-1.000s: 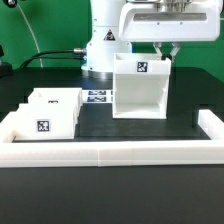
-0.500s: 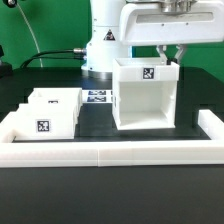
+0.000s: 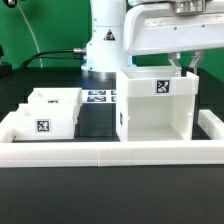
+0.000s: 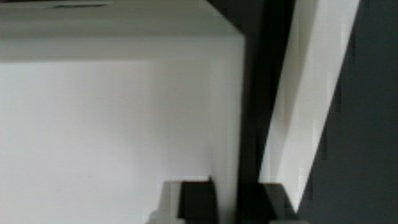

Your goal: Assemble drawer

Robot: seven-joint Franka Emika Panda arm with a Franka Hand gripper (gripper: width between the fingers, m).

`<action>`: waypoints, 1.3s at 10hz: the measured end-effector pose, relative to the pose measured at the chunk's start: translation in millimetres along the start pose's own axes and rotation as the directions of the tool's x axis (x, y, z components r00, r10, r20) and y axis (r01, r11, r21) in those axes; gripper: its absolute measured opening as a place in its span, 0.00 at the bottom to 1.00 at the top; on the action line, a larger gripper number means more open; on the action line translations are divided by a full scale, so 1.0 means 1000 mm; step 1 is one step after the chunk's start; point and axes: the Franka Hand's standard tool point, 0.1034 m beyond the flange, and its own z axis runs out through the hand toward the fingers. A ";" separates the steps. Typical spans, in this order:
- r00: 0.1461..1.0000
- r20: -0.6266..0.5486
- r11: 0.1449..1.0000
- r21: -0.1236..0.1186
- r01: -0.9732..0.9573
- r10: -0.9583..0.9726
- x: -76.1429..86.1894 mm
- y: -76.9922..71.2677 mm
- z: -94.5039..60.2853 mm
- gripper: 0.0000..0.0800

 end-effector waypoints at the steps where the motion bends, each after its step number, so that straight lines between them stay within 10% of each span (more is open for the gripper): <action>1: 1.000 0.000 1.000 0.000 0.001 -0.001 0.000 -0.001 0.000 0.05; 8: 0.946 -0.027 0.946 0.031 -0.321 0.322 0.005 -0.006 0.001 0.05; 13: 0.767 -0.044 0.768 0.069 -0.637 0.640 0.024 0.019 -0.005 0.06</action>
Offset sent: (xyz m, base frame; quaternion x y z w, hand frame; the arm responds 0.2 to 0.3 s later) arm 0.0000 0.0000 0.0000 0.0000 0.0000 0.0650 0.9979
